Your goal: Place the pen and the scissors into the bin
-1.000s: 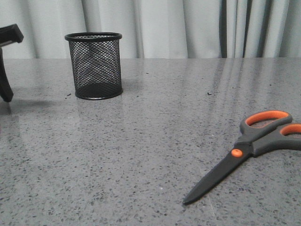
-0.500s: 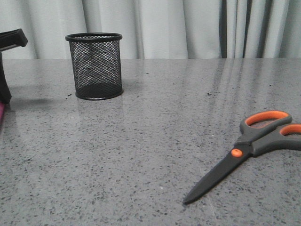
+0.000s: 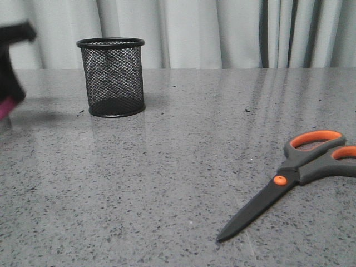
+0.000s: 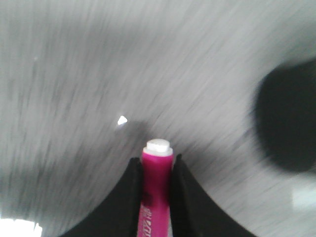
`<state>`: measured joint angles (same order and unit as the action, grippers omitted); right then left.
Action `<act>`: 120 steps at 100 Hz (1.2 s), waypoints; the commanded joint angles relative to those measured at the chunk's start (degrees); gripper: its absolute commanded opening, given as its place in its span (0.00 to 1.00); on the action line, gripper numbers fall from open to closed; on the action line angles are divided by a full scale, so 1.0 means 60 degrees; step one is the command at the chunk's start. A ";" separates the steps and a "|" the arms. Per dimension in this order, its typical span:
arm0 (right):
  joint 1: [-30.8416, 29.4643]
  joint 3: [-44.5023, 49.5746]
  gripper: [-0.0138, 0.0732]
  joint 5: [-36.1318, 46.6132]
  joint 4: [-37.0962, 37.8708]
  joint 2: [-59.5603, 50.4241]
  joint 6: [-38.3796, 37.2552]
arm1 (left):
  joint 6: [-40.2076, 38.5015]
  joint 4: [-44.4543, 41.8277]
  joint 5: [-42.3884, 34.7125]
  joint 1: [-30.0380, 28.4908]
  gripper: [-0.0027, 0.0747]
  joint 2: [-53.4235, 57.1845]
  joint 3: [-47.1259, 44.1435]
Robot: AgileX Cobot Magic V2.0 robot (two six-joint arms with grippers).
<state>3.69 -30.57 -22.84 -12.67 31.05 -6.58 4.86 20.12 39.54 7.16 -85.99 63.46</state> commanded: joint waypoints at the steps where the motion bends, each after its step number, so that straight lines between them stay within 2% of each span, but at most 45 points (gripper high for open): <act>1: 0.0027 -0.0331 0.64 0.0646 0.0041 0.0169 0.0034 | 0.1551 0.1950 -0.1861 0.0041 0.01 0.1193 0.0728; 16: 0.0027 -0.0331 0.64 0.0687 0.0029 0.0394 0.0034 | 0.4770 0.6247 -0.3644 0.0168 0.01 0.1816 0.1324; 17: 0.0027 -0.0331 0.64 0.0705 0.0029 0.0446 0.0034 | 0.5126 0.6846 -0.3687 0.0198 0.01 0.1816 0.1397; 31: 0.0027 -0.0331 0.64 0.0784 -0.0150 0.0755 0.0034 | 0.8805 1.0094 -0.3463 0.0726 0.01 0.1475 0.1692; 41: 0.0027 -0.0331 0.64 0.0784 -0.0171 0.0889 0.0034 | 1.1129 1.1567 -0.3350 0.1179 0.01 0.1039 0.1692; 62: 0.0027 -0.0331 0.64 0.0801 -0.0171 0.0889 0.0034 | 1.4317 1.4305 -0.2699 0.1478 0.01 -0.0188 0.1692; 83: 0.0027 -0.0331 0.64 0.0821 -0.0171 0.0889 0.0034 | 1.5390 1.4305 -0.1979 0.1478 0.01 -0.1313 0.1784; 107: 0.0027 -0.0331 0.64 0.0838 -0.0171 0.0889 0.0034 | 1.5650 1.4305 -0.1704 0.1478 0.02 -0.1691 0.1784; 112: 0.0027 -0.0331 0.64 0.0838 -0.0171 0.0889 0.0034 | 1.5650 1.4305 -0.1605 0.1478 0.05 -0.1691 0.1784; 120: 0.0027 -0.0331 0.64 0.0838 -0.0171 0.0889 0.0034 | 1.5650 1.4305 -0.1416 0.1478 0.18 -0.1642 0.1784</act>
<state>3.69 -30.57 -22.41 -13.47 36.03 -6.58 98.49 102.69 27.32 15.53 -98.64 72.14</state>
